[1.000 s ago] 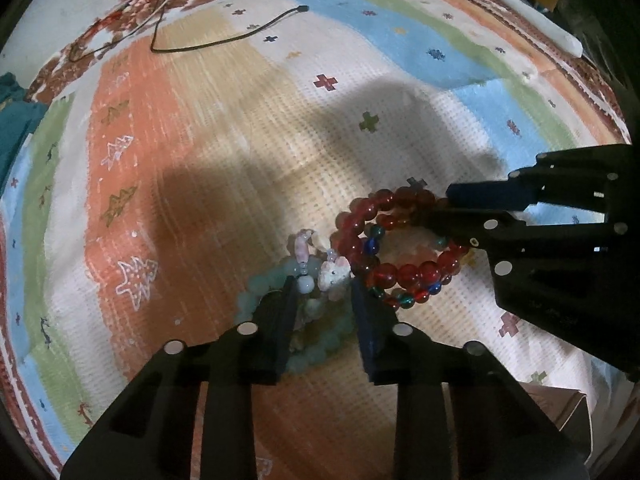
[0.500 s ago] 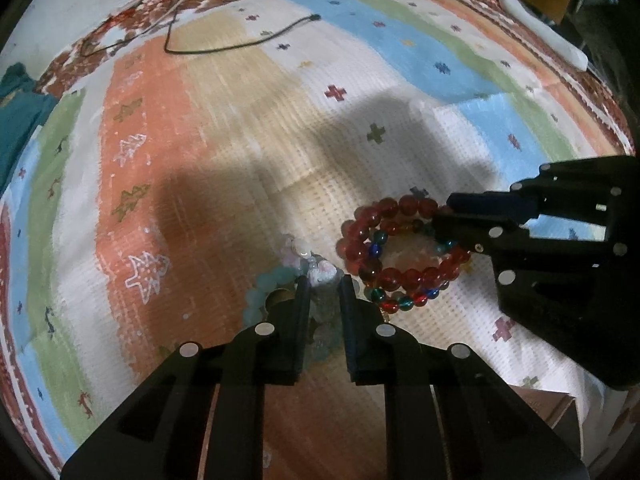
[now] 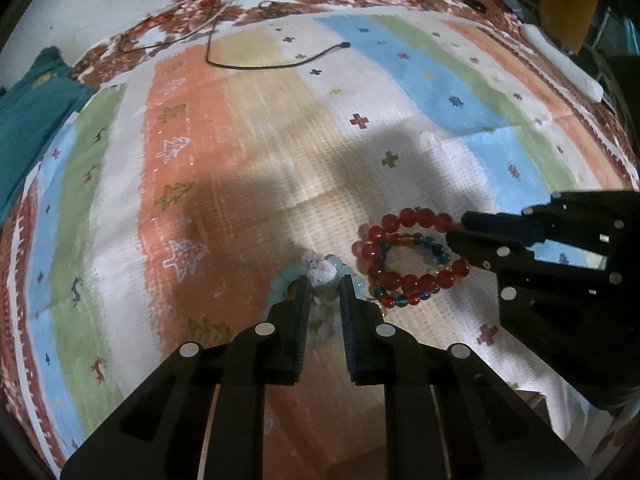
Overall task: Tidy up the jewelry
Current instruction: 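Lift and carry the white bracelet with the left gripper while the right carries the red bracelet to the tin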
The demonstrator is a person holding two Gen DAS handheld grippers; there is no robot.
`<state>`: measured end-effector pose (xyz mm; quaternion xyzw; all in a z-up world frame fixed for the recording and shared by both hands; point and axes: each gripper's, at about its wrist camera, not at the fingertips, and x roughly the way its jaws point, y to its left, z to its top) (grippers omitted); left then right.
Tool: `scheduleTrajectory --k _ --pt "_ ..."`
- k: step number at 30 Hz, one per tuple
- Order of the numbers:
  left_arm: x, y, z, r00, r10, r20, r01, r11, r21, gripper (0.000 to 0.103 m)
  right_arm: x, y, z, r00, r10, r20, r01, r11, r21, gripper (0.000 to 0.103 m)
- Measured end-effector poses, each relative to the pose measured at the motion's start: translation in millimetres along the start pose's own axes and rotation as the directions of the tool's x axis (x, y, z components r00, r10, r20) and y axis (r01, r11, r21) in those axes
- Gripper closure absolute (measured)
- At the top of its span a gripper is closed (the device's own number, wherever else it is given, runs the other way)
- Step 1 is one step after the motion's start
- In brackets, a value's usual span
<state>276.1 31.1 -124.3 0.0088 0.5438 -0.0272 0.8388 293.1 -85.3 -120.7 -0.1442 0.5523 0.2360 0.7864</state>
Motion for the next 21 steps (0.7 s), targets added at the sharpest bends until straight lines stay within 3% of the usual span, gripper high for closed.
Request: scheduleTrajectory --k 9,21 --pt "-34 7 -4 0.999 0.025 0.033 -0.021 0.994 -0.106 0.088 -27 4 -10 0.998 -0.007 0.055 0.005 1.000 0.025 0.089" --pt "-69 3 -14 0.995 0.036 0.097 -0.024 0.992 -0.128 0.088 -56 5 -18 0.991 -0.030 0.134 0.023 0.998 0.053 0.089"
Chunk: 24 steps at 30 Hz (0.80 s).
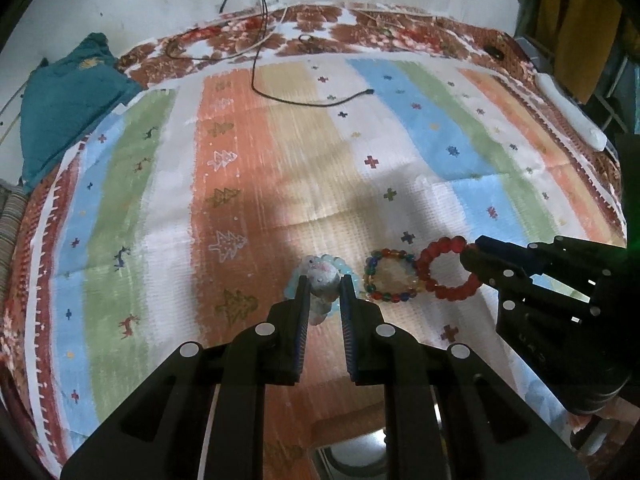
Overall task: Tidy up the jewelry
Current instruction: 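Lift and carry the white bracelet with the left gripper while the right carries the red bracelet to the tin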
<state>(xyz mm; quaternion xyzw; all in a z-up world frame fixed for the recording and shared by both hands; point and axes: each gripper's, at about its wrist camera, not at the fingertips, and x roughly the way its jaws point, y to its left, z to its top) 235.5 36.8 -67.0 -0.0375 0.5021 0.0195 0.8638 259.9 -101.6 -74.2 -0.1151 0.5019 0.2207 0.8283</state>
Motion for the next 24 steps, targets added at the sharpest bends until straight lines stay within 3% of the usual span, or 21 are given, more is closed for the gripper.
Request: scheduleTrajectory --k 11,24 --pt "-45 -5 -11 0.995 -0.022 0.096 0.022 1.000 -0.009 0.088 -44 11 -6 0.990 0.061 0.131 -0.060 0.998 -0.013 0.089" --pt "-84 -7 -33 0.985 -0.051 0.168 0.057 0.998 -0.031 0.088 -82 27 -27 0.973 0.099 0.207 -0.087 0.994 -0.065 0.089"
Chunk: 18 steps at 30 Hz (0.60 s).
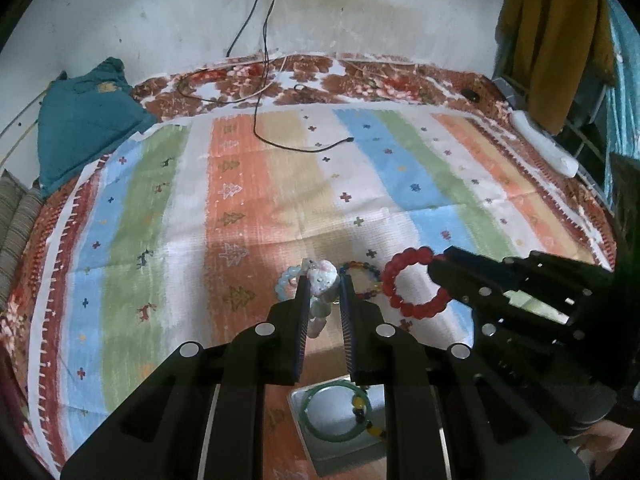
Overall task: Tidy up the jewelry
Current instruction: 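Lift and carry the white bracelet with the left gripper while the right carries the red bracelet to the tin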
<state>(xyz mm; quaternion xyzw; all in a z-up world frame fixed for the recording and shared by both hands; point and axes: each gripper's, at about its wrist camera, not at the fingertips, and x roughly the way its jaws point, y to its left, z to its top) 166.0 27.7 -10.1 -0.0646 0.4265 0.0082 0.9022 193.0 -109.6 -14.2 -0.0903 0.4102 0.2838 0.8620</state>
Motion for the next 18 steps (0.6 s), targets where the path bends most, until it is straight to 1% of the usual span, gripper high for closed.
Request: scheduleTrajectory --k 3,11,13,18 --pt "-11 2 -4 1.000 -0.020 0.013 0.020 1.000 -0.022 0.088 -8 4 -3 1.000 0.010 0.015 -0.010 1.000 -0.009 0.089" --pt "-27 -1 -16 0.999 -0.009 0.041 0.010 1.000 -0.014 0.088 -28 16 -12 0.998 0.038 0.048 -0.037 0.999 -0.031 0.089" --pt "-30 -2 -19 0.999 -0.010 0.046 0.010 1.000 -0.011 0.088 -32 16 -14 0.998 0.032 0.061 -0.030 0.999 -0.026 0.089" --pt "-37 -5 -28 0.999 -0.005 0.054 0.005 1.000 0.003 0.088 -40 19 -22 0.997 0.043 0.060 -0.042 0.999 -0.026 0.089"
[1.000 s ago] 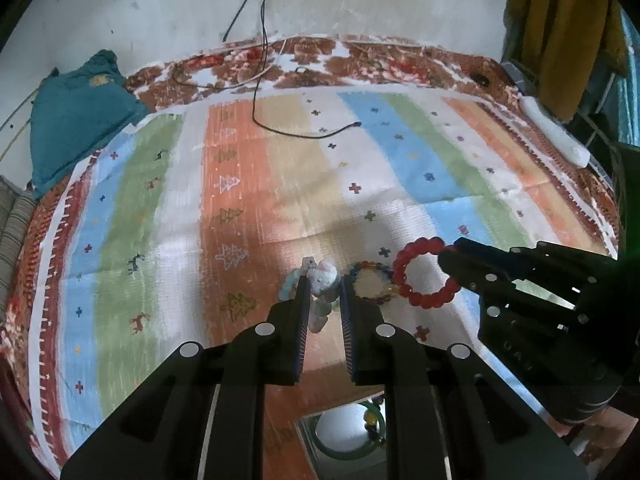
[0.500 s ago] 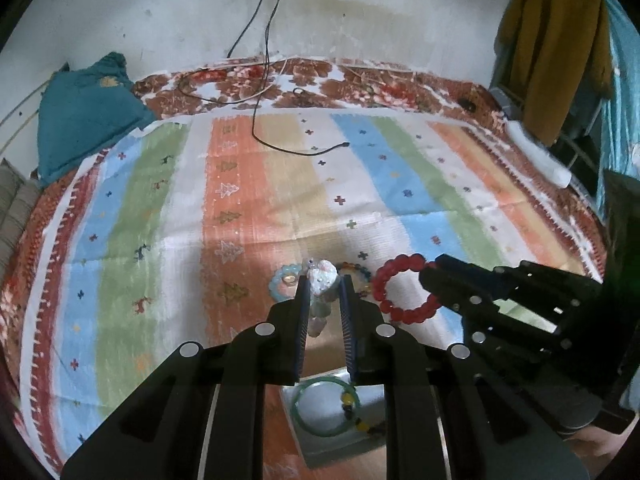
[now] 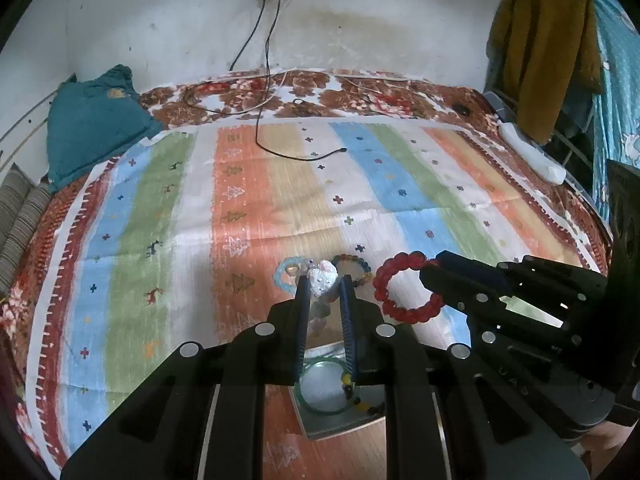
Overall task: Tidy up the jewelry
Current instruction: 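Lift and carry the white bracelet with the left gripper while the right carries the red bracelet to the tin, then open both grippers to drop the bracelets into the silver tin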
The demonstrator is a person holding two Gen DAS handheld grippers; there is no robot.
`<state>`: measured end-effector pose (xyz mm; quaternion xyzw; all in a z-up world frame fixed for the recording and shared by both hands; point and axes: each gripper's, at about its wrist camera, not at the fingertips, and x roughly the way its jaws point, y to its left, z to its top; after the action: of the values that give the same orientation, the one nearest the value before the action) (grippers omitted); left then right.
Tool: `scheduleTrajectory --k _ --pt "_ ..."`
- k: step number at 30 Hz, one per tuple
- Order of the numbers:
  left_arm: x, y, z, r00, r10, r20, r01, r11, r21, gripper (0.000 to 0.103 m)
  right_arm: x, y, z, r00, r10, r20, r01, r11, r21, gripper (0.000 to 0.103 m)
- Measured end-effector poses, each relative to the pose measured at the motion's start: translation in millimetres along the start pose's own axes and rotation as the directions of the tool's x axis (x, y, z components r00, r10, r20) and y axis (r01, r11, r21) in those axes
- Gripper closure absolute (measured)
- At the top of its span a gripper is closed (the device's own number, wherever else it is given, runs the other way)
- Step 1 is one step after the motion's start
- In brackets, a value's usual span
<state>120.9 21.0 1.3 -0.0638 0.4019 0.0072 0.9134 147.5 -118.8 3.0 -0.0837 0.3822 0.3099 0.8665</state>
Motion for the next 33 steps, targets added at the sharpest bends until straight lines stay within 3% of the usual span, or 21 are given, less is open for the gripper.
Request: scheduleTrajectory --k 8,24,26,27,28,33 --pt "-12 -9 -17 0.999 -0.040 0.003 0.040 0.999 -0.001 0.088 -10 3 -15 1.000 0.022 -0.015 -0.022 1.000 -0.001 0.089" --pt "-20 -17 -40 0.999 -0.046 -0.012 0.046 0.999 0.007 0.088 -19 12 -38 0.999 0.035 -0.040 -0.035 0.999 -0.007 0.088" --pt "-17 -13 -41 0.999 -0.033 -0.032 0.033 0.999 -0.015 0.088 -19 10 -37 0.999 0.027 -0.036 -0.027 1.000 0.005 0.082" --pt "-17 -11 -41 0.999 -0.026 -0.031 0.025 0.999 -0.023 0.088 -20 8 -36 0.999 0.022 -0.029 -0.022 1.000 0.015 0.071" --pt "-17 -8 -40 0.999 -0.018 -0.029 0.017 0.999 -0.032 0.088 -20 5 -35 0.999 0.016 -0.028 -0.016 1.000 0.027 0.068" --pt "-20 1 -39 1.000 0.022 -0.017 -0.023 0.998 -0.058 0.083 -14 -5 -34 0.998 -0.002 -0.057 0.006 0.998 0.059 0.068"
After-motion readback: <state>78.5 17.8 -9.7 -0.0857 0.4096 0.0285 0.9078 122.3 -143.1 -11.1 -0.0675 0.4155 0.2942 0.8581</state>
